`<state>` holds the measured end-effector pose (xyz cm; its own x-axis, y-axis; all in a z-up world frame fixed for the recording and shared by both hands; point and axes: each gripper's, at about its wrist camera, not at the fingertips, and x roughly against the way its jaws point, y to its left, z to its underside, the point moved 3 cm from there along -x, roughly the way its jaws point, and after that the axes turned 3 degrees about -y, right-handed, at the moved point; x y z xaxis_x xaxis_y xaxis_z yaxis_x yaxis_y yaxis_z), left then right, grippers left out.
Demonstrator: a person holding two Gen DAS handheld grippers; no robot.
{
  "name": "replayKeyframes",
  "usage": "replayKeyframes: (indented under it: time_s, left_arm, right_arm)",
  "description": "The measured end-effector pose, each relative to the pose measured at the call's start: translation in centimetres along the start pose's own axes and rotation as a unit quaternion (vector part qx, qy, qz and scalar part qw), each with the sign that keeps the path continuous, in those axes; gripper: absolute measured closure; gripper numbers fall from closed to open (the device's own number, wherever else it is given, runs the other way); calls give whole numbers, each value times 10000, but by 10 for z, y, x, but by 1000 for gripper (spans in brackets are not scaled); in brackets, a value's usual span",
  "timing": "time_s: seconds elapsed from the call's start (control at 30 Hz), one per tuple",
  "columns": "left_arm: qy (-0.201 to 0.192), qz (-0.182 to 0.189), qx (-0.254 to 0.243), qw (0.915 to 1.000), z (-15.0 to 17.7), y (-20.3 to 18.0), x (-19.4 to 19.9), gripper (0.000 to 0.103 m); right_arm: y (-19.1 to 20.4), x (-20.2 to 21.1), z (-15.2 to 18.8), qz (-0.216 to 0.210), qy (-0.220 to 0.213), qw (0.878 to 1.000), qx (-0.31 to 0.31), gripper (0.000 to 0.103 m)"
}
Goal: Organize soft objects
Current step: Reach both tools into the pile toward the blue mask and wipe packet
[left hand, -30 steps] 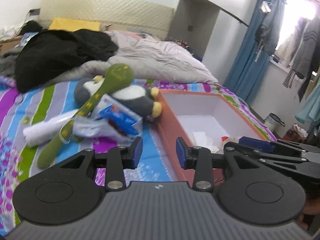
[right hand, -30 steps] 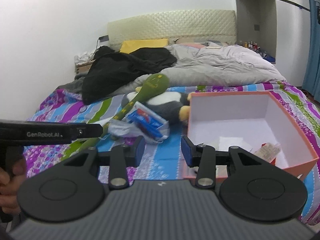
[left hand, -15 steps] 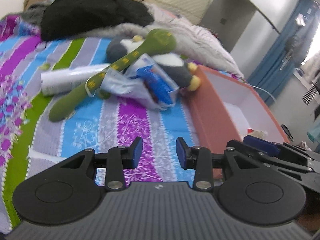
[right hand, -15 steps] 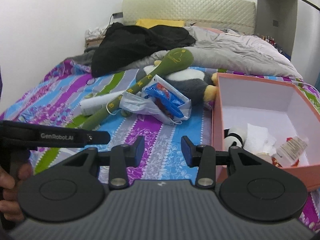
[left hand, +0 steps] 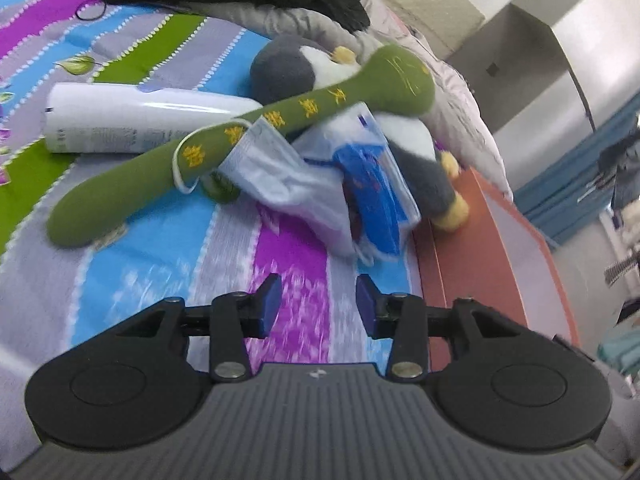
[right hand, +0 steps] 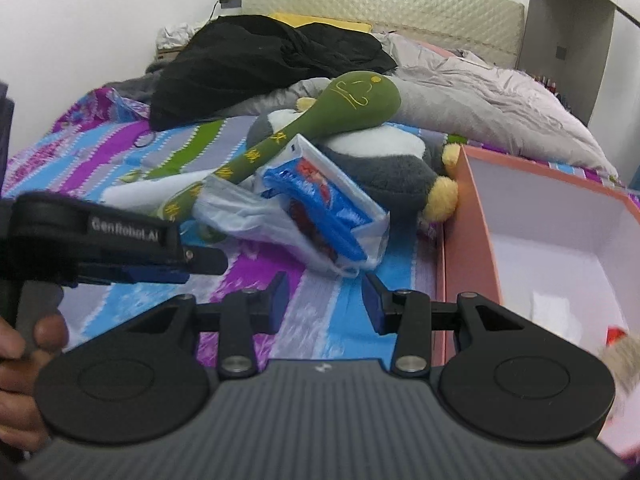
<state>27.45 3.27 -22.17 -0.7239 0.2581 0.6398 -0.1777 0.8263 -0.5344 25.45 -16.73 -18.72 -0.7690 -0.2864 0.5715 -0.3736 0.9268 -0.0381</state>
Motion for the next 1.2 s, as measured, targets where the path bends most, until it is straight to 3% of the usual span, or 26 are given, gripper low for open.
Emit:
replayKeyframes:
  time_s: [0.2, 0.43, 0.6, 0.7, 0.8, 0.83, 0.9, 0.97, 1.03, 1.2]
  left_arm:
    - [85, 148, 381, 9991, -27, 6, -47, 51]
    - [272, 358, 878, 9951, -40, 17, -91, 50]
    - [322, 427, 1221, 9911, -44, 26, -110, 50]
    - [256, 448, 1175, 9917, -47, 24, -115, 50]
    - [275, 518, 1254, 9904, -47, 22, -120, 52]
    - [293, 519, 1275, 9900, -46, 23, -122, 53]
    - [257, 501, 1267, 9903, -45, 23, -125, 64]
    - [253, 482, 1213, 9911, -44, 25, -124, 86]
    - [221, 496, 1195, 9914, -44, 25, -122, 96]
    - [34, 521, 1003, 9936, -48, 19, -102, 103]
  right_arm:
    - [2, -43, -13, 159, 64, 9997, 200, 60]
    - [11, -86, -16, 646, 174, 9949, 756, 60]
    - [11, -108, -15, 562, 289, 9943, 856, 61]
    - [13, -115, -13, 458, 326, 9938, 957, 62]
    - [12, -117, -13, 411, 326, 9944, 918, 66]
    - [11, -117, -13, 431, 313, 9943, 923, 72]
    - [9, -115, -12, 429, 303, 9943, 927, 79]
    - [9, -111, -11, 411, 301, 9944, 928, 87]
    - [9, -106, -11, 368, 284, 9947, 913, 90]
    - [13, -85, -15, 317, 150, 9958, 843, 96]
